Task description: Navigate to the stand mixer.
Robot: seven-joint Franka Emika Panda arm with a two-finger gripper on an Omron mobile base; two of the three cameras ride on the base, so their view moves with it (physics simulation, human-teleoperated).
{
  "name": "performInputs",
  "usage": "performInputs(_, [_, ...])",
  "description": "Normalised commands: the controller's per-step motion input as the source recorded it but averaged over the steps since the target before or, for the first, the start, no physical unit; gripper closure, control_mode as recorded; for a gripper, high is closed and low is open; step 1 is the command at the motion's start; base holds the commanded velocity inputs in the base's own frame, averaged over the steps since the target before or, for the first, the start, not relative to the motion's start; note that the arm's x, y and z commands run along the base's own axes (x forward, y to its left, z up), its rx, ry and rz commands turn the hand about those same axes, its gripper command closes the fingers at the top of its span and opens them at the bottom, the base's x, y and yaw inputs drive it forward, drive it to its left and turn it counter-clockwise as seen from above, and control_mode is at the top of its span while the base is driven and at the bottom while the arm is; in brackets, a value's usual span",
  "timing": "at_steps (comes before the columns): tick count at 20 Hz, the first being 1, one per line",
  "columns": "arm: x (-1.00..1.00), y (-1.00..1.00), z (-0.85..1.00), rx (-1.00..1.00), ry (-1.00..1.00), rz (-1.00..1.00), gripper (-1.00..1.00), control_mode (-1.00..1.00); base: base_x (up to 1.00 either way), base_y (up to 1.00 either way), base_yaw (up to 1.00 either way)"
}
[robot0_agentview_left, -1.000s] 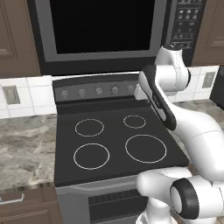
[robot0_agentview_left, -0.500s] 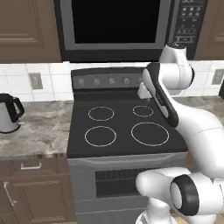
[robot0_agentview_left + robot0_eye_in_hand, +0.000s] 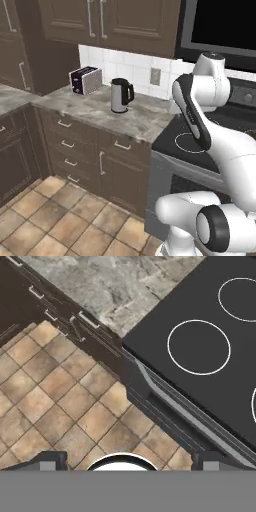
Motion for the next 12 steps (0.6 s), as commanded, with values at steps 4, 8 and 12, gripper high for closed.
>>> performInputs(4, [0.00, 0.00, 0.00, 0.00, 0.00, 0.00, -1.00, 1.00, -0.16, 0.00, 1.00])
performInputs(8, [0.00, 0.00, 0.00, 0.00, 0.00, 0.00, -1.00, 1.00, -0.15, 0.00, 1.00])
performInputs(12, [0.00, 0.00, 0.00, 0.00, 0.00, 0.00, -1.00, 1.00, -0.12, 0.00, 1.00])
